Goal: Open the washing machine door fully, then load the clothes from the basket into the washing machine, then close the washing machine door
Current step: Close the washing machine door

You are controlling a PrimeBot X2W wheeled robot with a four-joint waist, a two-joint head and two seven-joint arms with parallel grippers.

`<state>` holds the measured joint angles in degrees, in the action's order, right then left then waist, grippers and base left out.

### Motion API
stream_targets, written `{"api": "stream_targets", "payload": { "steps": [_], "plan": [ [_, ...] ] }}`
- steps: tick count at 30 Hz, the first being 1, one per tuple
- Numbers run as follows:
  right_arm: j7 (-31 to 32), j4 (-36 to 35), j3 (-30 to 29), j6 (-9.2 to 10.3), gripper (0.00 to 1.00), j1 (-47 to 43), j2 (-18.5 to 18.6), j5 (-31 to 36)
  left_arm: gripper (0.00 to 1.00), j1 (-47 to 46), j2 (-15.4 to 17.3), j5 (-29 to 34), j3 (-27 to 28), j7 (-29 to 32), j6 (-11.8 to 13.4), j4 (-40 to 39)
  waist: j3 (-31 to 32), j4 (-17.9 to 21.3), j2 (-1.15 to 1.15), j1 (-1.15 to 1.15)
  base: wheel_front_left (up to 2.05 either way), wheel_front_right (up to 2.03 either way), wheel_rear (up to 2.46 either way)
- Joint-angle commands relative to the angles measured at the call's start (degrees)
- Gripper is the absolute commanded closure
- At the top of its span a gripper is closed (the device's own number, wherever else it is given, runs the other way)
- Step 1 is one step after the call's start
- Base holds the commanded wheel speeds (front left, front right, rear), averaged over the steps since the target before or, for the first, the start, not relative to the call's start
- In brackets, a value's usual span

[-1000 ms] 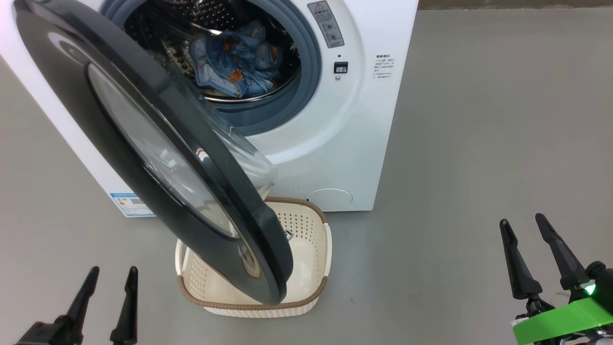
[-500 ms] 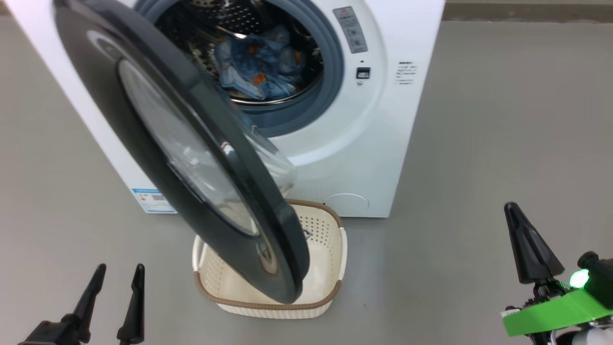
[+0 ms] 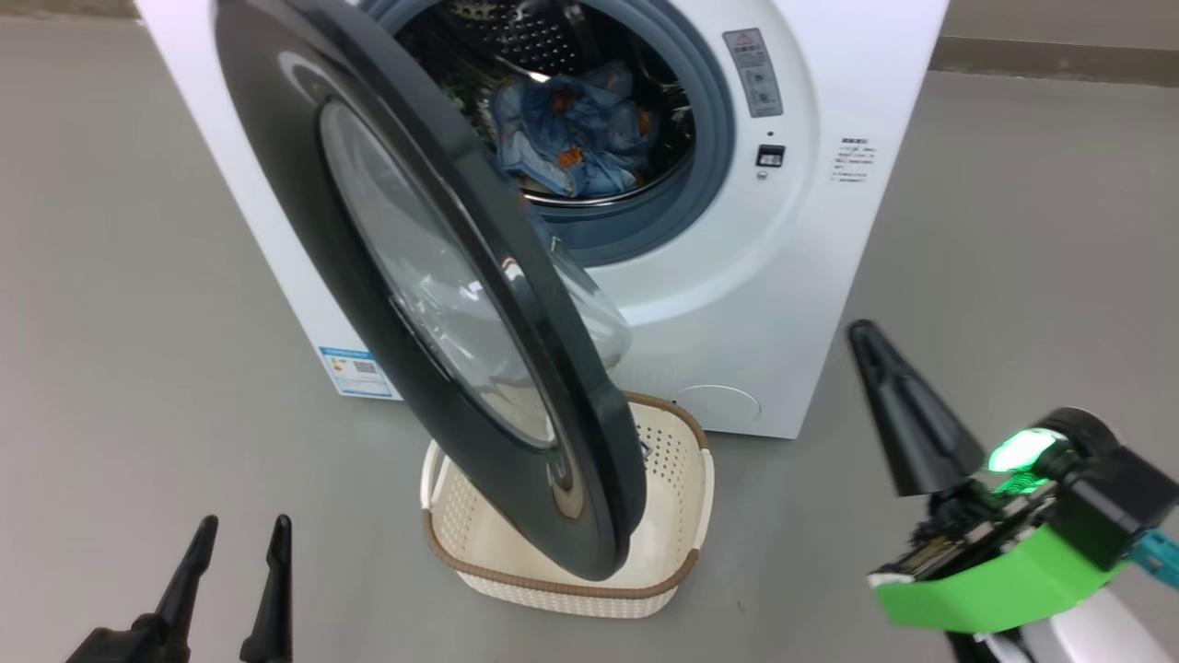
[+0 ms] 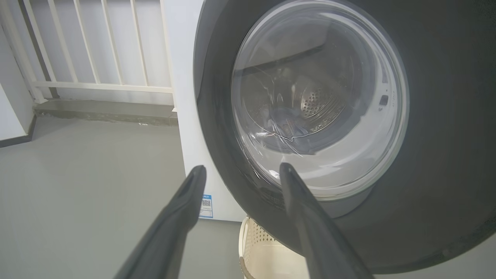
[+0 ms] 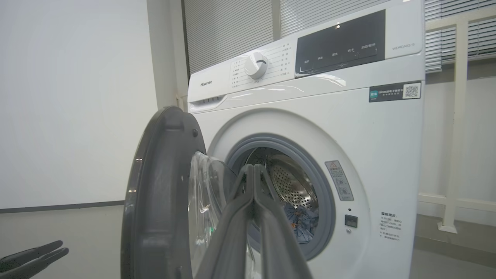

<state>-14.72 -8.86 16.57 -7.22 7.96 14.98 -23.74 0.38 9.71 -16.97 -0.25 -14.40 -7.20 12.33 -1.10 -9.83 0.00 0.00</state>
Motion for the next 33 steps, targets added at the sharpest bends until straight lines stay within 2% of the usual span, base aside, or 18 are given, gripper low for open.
{"api": "stream_targets", "payload": {
  "steps": [1,4,11,20,25,33],
  "plan": [
    [-0.3,-2.2,2.1,-0.26,1.00,2.1,0.2,-0.4,0.00,-1.1,0.6,0.9,1.8,-0.6,-0.3,-1.8,0.0,-0.6,0.00,0.00,0.00,0.00,0.00],
    [-0.3,-3.3,4.3,-0.26,1.00,2.9,0.0,-0.6,0.00,-1.2,0.5,0.9,1.9,-0.6,-0.3,-1.9,-0.1,-1.0,0.00,0.00,0.00,0.00,0.00],
    [-0.3,-5.2,14.1,-0.26,1.00,5.2,-0.5,-1.5,0.00,-1.6,0.2,1.0,2.1,-0.6,-0.3,-1.9,-0.7,-2.0,0.00,0.00,0.00,0.00,0.00],
    [-0.3,-2.7,24.1,-0.26,1.00,7.2,-0.6,-2.9,0.00,-2.4,-0.7,1.1,1.9,-0.6,-0.3,-2.0,-2.2,-3.1,0.00,0.00,0.00,0.00,0.00],
    [-0.3,0.1,26.8,-0.26,1.00,8.1,0.0,-3.1,0.00,-3.1,-1.3,1.0,1.9,-0.6,-0.3,-2.0,-3.3,-3.7,0.00,0.00,0.00,0.00,0.00],
    [-0.3,4.1,27.9,-0.26,1.00,9.4,0.3,-3.8,0.00,-4.3,-2.4,1.0,1.8,-0.6,-0.3,-1.9,-5.0,-4.4,0.00,0.00,0.00,0.00,0.00]
  ]
}}
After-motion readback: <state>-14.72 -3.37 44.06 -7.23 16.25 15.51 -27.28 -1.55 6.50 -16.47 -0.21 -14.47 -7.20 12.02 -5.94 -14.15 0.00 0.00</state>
